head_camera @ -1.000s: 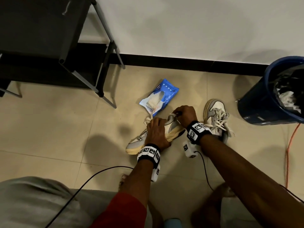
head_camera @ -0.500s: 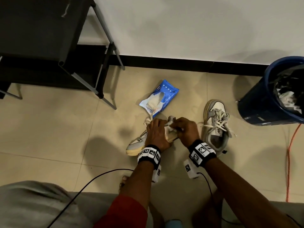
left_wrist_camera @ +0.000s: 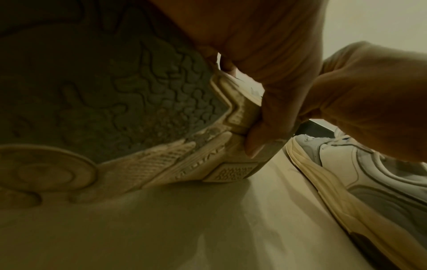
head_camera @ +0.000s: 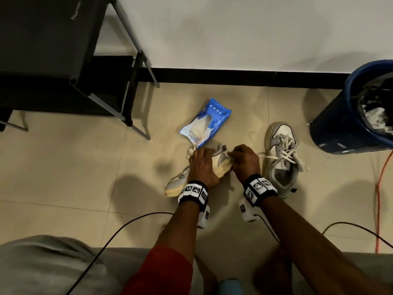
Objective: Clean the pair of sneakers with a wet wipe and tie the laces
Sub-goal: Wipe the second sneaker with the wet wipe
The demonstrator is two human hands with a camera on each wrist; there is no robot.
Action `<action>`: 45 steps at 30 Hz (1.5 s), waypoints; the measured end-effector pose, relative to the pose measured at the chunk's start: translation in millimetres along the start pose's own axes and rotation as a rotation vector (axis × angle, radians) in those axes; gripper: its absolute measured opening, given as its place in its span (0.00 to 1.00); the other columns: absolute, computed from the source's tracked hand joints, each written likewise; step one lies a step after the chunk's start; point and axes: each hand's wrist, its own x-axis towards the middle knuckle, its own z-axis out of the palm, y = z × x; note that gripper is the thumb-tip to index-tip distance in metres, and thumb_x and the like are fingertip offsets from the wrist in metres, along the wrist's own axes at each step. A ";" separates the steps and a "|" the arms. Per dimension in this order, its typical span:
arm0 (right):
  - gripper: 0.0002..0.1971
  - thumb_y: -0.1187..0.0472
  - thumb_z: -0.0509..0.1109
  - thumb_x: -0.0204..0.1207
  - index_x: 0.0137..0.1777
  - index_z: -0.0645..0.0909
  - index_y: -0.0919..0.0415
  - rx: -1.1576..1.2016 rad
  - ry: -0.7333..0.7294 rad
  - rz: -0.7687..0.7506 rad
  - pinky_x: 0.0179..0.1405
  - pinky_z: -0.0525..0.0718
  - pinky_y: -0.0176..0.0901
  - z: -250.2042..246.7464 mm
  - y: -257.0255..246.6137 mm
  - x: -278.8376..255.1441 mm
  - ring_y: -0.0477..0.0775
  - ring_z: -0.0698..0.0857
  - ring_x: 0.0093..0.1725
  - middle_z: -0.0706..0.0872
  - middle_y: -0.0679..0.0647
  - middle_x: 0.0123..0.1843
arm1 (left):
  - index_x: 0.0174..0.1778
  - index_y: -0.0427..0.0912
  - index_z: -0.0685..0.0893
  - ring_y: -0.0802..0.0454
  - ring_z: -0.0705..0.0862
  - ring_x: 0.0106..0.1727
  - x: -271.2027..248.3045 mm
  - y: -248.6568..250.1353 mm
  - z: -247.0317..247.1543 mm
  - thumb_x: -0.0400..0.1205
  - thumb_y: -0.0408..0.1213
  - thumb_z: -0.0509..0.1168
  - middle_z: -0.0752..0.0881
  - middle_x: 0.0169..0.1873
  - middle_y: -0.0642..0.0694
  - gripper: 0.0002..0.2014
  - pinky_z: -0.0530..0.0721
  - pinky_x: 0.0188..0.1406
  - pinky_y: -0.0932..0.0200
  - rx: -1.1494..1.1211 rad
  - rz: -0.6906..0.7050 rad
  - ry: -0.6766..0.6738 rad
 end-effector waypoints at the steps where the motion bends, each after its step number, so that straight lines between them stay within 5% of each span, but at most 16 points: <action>1: 0.08 0.65 0.72 0.66 0.43 0.90 0.63 -0.010 -0.024 0.002 0.36 0.83 0.46 1.3 -2.9 1.5 0.65 0.86 0.42 0.86 0.60 0.42 | 0.70 0.46 0.74 0.41 0.70 0.67 0.1 0.8 -0.5 0.59 0.54 0.80 0.73 0.65 0.43 0.43 0.71 0.69 0.42 0.001 0.001 -0.001; 5: 0.11 0.57 0.76 0.68 0.50 0.89 0.59 -0.063 -0.211 -0.209 0.41 0.82 0.45 2.9 -7.5 -5.8 0.64 0.84 0.47 0.85 0.61 0.49 | 0.69 0.47 0.74 0.41 0.70 0.67 1.1 4.0 -1.9 0.59 0.54 0.78 0.73 0.64 0.43 0.42 0.70 0.68 0.42 0.007 0.005 0.005; 9: 0.09 0.60 0.74 0.71 0.49 0.89 0.62 -0.071 -0.171 0.103 0.41 0.79 0.43 -1.9 8.8 10.2 0.65 0.84 0.47 0.84 0.59 0.47 | 0.71 0.48 0.73 0.40 0.70 0.69 0.4 2.0 -1.0 0.58 0.53 0.79 0.72 0.65 0.43 0.44 0.69 0.72 0.37 0.050 -0.006 -0.017; 13: 0.12 0.58 0.67 0.69 0.46 0.89 0.62 -0.039 -0.138 -0.237 0.34 0.81 0.45 -3.5 -2.6 -10.6 0.64 0.83 0.45 0.84 0.61 0.45 | 0.70 0.48 0.74 0.41 0.70 0.68 -1.5 4.8 0.7 0.59 0.55 0.76 0.73 0.64 0.44 0.42 0.69 0.71 0.38 0.050 -0.010 0.010; 17: 0.12 0.70 0.75 0.59 0.44 0.89 0.63 -0.050 -0.096 -0.056 0.35 0.81 0.48 -9.2 11.9 -5.6 0.67 0.83 0.43 0.83 0.62 0.43 | 0.72 0.48 0.72 0.40 0.69 0.72 -1.3 4.1 0.0 0.59 0.53 0.78 0.72 0.67 0.44 0.44 0.65 0.74 0.38 0.058 -0.002 -0.011; 21: 0.13 0.67 0.70 0.60 0.46 0.87 0.64 -0.074 -0.227 -0.213 0.35 0.81 0.49 -10.1 2.7 -16.5 0.66 0.81 0.45 0.82 0.62 0.45 | 0.72 0.49 0.72 0.41 0.69 0.71 -1.2 5.4 2.7 0.61 0.58 0.76 0.72 0.66 0.44 0.43 0.66 0.74 0.37 0.077 -0.012 -0.008; 24: 0.10 0.68 0.68 0.64 0.43 0.88 0.63 -0.089 -0.124 -0.083 0.35 0.81 0.49 -16.7 11.8 -9.1 0.67 0.82 0.44 0.82 0.61 0.44 | 0.73 0.49 0.71 0.40 0.68 0.73 3.5 3.6 0.9 0.60 0.57 0.78 0.71 0.68 0.43 0.45 0.63 0.75 0.37 0.102 -0.020 -0.051; 28: 0.17 0.63 0.57 0.68 0.44 0.88 0.63 -0.031 -0.150 -0.305 0.35 0.81 0.45 -9.0 5.9 -28.2 0.63 0.83 0.45 0.84 0.59 0.45 | 0.71 0.50 0.72 0.42 0.69 0.70 6.5 1.7 0.7 0.61 0.62 0.75 0.73 0.66 0.44 0.43 0.65 0.73 0.38 0.092 -0.024 -0.023; 32: 0.08 0.72 0.71 0.65 0.41 0.89 0.62 -0.052 0.023 -0.110 0.32 0.79 0.43 -13.5 20.3 -14.7 0.65 0.85 0.42 0.85 0.59 0.41 | 0.73 0.49 0.71 0.41 0.69 0.71 10.3 0.5 -2.5 0.59 0.62 0.78 0.72 0.67 0.44 0.47 0.65 0.74 0.37 0.116 -0.025 -0.063; 37: 0.13 0.74 0.74 0.60 0.42 0.89 0.61 -0.086 -0.111 -0.343 0.31 0.80 0.42 -13.6 6.9 -26.6 0.62 0.84 0.46 0.86 0.57 0.45 | 0.75 0.54 0.71 0.41 0.67 0.74 12.9 5.6 -6.2 0.60 0.71 0.71 0.74 0.69 0.45 0.47 0.61 0.77 0.34 0.112 -0.049 -0.051; 41: 0.09 0.73 0.74 0.62 0.41 0.88 0.61 -0.101 -0.069 -0.009 0.29 0.80 0.49 -17.8 17.0 -4.0 0.68 0.84 0.43 0.84 0.60 0.41 | 0.71 0.59 0.74 0.41 0.68 0.73 18.1 10.0 -13.3 0.58 0.76 0.68 0.76 0.67 0.48 0.46 0.60 0.73 0.28 0.149 -0.085 -0.112; 43: 0.08 0.72 0.73 0.64 0.42 0.87 0.62 -0.056 -0.099 -0.011 0.30 0.80 0.50 -16.7 9.4 -14.8 0.68 0.84 0.40 0.83 0.61 0.41 | 0.62 0.56 0.79 0.42 0.71 0.68 19.1 19.9 -15.4 0.56 0.76 0.70 0.80 0.61 0.50 0.42 0.64 0.69 0.27 0.122 -0.124 -0.099; 45: 0.08 0.72 0.73 0.65 0.42 0.87 0.62 0.019 -0.082 -0.063 0.32 0.79 0.47 -19.2 2.8 -25.8 0.67 0.83 0.39 0.82 0.60 0.42 | 0.64 0.51 0.78 0.42 0.71 0.69 17.8 32.2 -18.5 0.57 0.69 0.75 0.79 0.63 0.48 0.42 0.62 0.71 0.28 0.064 -0.154 -0.117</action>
